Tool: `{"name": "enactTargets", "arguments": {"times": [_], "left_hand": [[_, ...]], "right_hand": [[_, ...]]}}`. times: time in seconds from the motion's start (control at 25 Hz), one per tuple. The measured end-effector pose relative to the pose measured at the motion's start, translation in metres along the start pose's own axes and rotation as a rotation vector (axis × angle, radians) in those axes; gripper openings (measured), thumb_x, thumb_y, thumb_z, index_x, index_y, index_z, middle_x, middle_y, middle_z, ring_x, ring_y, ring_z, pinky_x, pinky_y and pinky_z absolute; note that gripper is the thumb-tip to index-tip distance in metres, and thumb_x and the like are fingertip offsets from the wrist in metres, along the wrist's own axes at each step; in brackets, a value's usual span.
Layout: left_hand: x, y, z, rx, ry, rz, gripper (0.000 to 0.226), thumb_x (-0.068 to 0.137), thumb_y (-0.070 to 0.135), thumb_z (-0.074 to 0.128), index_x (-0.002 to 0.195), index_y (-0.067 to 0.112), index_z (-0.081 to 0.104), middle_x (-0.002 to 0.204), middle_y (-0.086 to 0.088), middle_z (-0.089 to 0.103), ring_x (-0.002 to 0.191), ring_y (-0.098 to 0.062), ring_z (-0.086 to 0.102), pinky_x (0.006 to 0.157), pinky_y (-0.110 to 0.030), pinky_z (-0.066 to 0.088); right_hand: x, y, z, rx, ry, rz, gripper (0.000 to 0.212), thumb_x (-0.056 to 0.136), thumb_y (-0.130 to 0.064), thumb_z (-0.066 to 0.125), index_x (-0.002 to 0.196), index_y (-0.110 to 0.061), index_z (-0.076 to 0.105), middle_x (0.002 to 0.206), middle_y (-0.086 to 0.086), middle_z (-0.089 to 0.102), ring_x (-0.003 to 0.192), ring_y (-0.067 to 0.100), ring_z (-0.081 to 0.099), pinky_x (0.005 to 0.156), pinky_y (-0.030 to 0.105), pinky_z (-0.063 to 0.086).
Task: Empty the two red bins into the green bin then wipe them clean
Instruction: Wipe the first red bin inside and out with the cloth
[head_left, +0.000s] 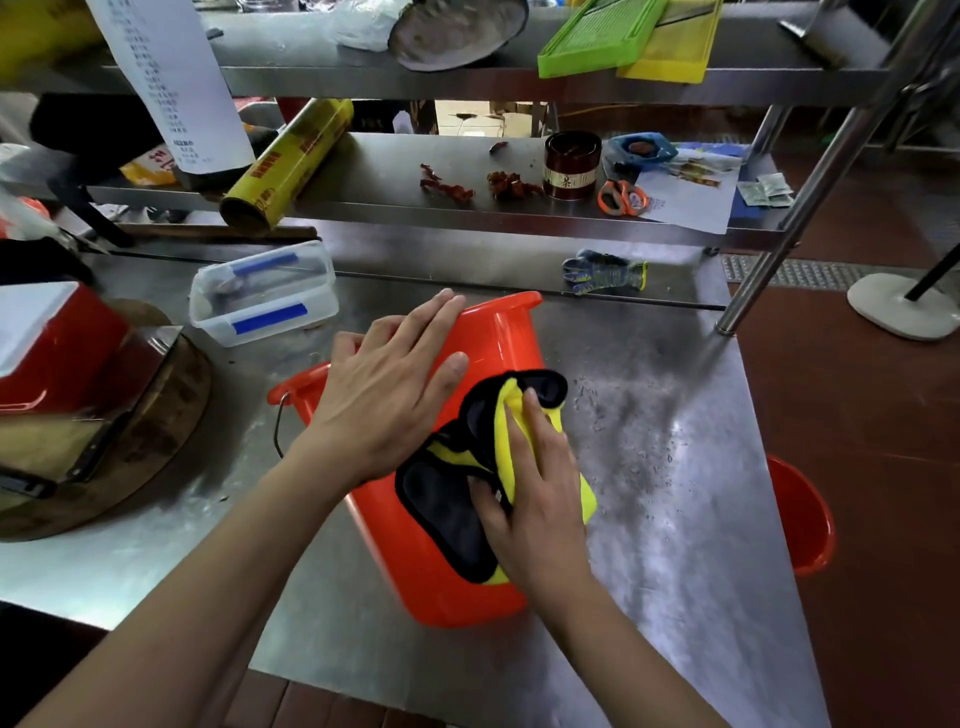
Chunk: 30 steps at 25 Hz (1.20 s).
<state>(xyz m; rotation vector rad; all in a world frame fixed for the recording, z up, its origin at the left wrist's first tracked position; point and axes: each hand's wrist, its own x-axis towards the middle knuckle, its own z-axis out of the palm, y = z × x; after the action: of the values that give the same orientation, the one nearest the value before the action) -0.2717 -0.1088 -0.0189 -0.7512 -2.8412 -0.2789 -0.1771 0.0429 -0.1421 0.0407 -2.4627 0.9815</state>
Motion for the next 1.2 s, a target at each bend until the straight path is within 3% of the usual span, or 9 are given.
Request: {"name": "enactTargets", "arguments": {"times": [0.2,0.4,0.6,0.84,1.04,1.2], "left_hand": [[0.002,0.010,0.000,-0.065,0.025,0.014,0.063,0.100,0.060,0.009,0.157,0.037,0.023,0.160,0.018,0.030,0.138,-0.012,0.035,0.102,-0.039,0.025],[0.003,0.002,0.000,-0.072,0.027,-0.004,0.061,0.101,0.060,0.012,0.156,0.038,0.024,0.156,0.016,0.036,0.137,-0.014,0.036,0.106,-0.041,0.024],[0.001,-0.007,0.002,-0.073,0.017,-0.052,0.060,0.101,0.060,0.015,0.156,0.038,0.023,0.154,0.012,0.037,0.133,-0.020,0.038,0.106,-0.045,0.024],[0.004,-0.017,0.003,-0.063,0.017,-0.090,0.061,0.099,0.060,0.017,0.156,0.038,0.023,0.153,0.009,0.040,0.131,-0.022,0.041,0.107,-0.048,0.025],[0.000,-0.014,0.007,-0.065,0.042,-0.077,0.059,0.099,0.058,0.025,0.153,0.037,0.029,0.149,0.007,0.045,0.130,-0.021,0.039,0.107,-0.048,0.024],[-0.003,-0.017,0.007,-0.096,0.065,-0.086,0.059,0.098,0.058,0.024,0.152,0.036,0.032,0.148,0.009,0.046,0.128,-0.021,0.041,0.106,-0.048,0.024]], "right_hand": [[0.051,-0.024,0.003,-0.029,0.029,-0.008,0.077,0.090,-0.039,0.065,0.157,-0.029,0.028,0.168,-0.001,0.016,0.148,0.026,0.032,0.113,0.058,0.031],[0.044,-0.020,0.006,-0.035,-0.013,-0.024,0.079,0.091,-0.042,0.064,0.159,-0.031,0.025,0.169,-0.004,0.011,0.152,0.023,0.026,0.118,0.059,0.024],[-0.003,0.005,0.007,-0.026,-0.024,-0.026,0.089,0.084,-0.034,0.069,0.159,-0.031,0.020,0.168,0.000,0.015,0.153,0.021,0.021,0.116,0.060,0.028],[-0.068,0.037,0.006,-0.003,-0.021,-0.012,0.081,0.084,-0.029,0.067,0.156,-0.020,0.031,0.166,0.006,0.023,0.152,0.025,0.025,0.114,0.062,0.032],[-0.088,0.050,0.004,0.034,-0.007,0.033,0.080,0.086,-0.030,0.065,0.156,-0.019,0.029,0.166,0.005,0.024,0.152,0.024,0.026,0.107,0.063,0.040],[-0.071,0.032,0.001,0.067,-0.024,0.090,0.087,0.085,-0.032,0.062,0.159,-0.036,0.018,0.167,-0.005,0.020,0.153,0.015,0.021,0.109,0.060,0.039]]}}
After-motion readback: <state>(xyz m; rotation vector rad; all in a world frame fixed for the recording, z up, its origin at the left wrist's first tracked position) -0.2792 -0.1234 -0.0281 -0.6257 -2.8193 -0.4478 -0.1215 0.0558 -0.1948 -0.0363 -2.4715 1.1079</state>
